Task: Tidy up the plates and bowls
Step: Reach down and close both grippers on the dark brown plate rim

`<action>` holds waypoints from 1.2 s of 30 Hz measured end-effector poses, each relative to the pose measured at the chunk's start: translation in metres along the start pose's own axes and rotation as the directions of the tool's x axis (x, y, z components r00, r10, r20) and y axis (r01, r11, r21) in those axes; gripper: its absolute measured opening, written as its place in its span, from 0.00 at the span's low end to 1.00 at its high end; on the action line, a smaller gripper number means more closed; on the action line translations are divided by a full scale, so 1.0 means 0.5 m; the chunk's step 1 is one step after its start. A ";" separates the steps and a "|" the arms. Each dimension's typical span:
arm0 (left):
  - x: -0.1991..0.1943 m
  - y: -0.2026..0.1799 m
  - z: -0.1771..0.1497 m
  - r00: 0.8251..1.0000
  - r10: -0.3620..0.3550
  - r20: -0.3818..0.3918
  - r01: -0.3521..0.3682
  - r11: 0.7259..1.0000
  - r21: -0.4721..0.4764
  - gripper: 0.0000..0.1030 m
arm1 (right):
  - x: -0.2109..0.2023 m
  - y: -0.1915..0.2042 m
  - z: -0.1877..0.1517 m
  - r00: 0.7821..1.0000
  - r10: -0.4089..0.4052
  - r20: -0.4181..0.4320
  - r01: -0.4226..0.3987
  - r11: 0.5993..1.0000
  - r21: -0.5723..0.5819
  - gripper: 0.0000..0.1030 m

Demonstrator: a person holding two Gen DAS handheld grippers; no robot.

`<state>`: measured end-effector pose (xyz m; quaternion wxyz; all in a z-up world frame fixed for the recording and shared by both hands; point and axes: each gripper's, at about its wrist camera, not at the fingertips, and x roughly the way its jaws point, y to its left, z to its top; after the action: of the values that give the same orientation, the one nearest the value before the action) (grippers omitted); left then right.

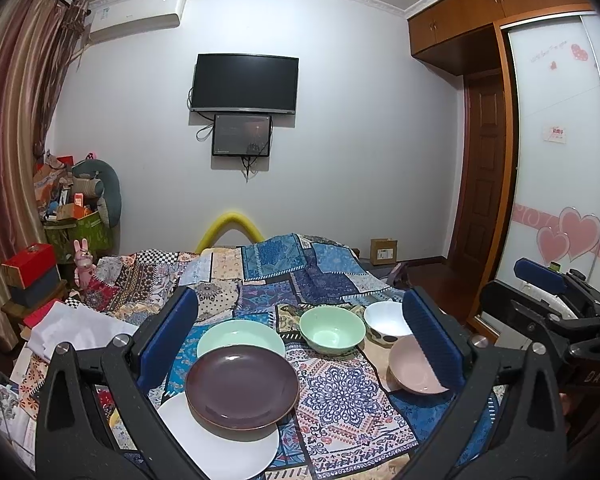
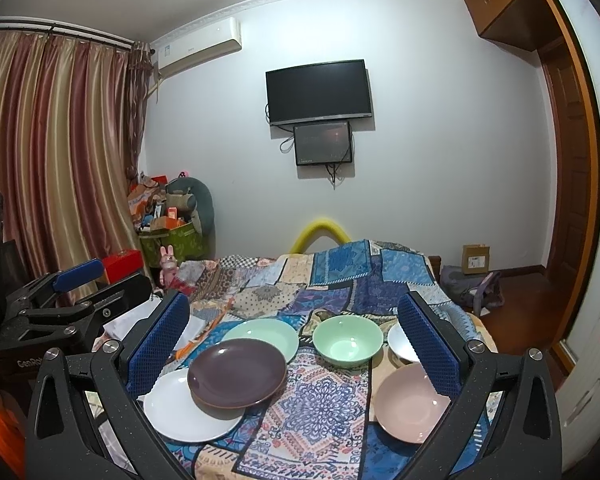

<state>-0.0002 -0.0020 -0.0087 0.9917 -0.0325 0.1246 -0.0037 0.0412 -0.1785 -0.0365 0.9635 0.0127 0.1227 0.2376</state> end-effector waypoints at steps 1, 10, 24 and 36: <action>0.002 0.003 -0.001 1.000 -0.006 -0.004 0.006 1.000 -0.003 1.00 | 0.007 -0.001 -0.001 1.000 0.003 -0.008 -0.003 1.000 0.002 1.00; 0.046 0.055 -0.024 0.997 -0.037 -0.071 0.035 0.999 -0.029 1.00 | 0.061 0.002 -0.038 0.995 0.035 -0.089 -0.034 0.999 0.022 1.00; 0.181 0.211 -0.111 0.943 0.034 -0.330 -0.065 0.995 -0.081 0.84 | 0.188 0.013 -0.111 0.959 0.091 -0.268 -0.082 0.996 0.045 1.00; 0.327 0.311 -0.194 0.851 0.013 -0.525 -0.079 0.991 -0.104 0.46 | 0.328 0.016 -0.178 0.897 0.098 -0.430 -0.085 0.995 0.051 0.88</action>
<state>0.1340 0.1445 -0.1528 0.9163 -0.0878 0.3904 0.0189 0.1568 -0.0988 -0.1598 0.8998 -0.0197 0.3362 0.2775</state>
